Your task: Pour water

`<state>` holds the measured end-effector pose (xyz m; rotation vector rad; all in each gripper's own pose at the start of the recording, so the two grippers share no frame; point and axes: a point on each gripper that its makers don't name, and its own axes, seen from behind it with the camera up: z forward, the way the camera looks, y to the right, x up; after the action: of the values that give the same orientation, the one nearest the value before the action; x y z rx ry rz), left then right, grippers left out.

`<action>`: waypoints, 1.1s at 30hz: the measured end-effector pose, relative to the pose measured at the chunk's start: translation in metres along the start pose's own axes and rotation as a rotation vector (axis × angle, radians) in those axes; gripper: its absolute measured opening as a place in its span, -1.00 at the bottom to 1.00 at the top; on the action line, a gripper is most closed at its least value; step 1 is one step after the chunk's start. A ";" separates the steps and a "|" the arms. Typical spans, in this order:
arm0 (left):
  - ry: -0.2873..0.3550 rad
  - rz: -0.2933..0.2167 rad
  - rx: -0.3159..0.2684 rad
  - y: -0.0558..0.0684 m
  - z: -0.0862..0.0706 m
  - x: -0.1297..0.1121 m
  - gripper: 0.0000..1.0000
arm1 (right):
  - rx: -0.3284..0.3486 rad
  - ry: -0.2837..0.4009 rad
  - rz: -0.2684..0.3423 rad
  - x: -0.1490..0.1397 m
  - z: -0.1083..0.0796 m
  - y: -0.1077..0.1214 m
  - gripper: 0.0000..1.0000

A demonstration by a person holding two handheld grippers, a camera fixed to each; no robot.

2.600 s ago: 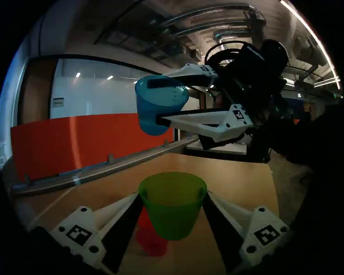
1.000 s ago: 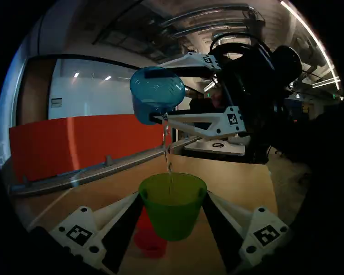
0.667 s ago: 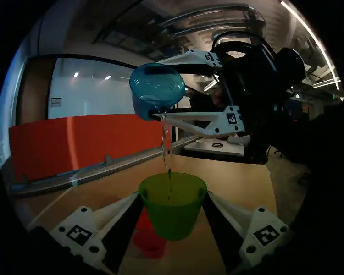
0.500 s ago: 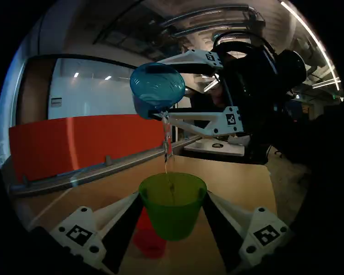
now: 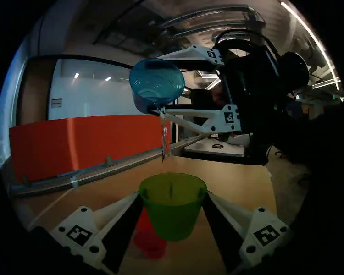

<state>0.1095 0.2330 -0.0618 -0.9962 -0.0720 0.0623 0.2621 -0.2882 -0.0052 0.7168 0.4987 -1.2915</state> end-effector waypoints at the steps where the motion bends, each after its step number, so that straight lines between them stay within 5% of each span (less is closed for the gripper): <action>1: 0.000 0.000 0.000 0.000 0.000 0.000 0.72 | -0.001 0.001 -0.004 0.000 0.000 0.001 0.81; 33: 0.003 0.006 -0.003 0.001 0.003 0.003 0.72 | -0.027 0.010 -0.183 0.013 0.001 0.013 0.80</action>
<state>0.1125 0.2365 -0.0604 -0.9990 -0.0669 0.0663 0.2773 -0.2963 -0.0109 0.6670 0.5998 -1.4500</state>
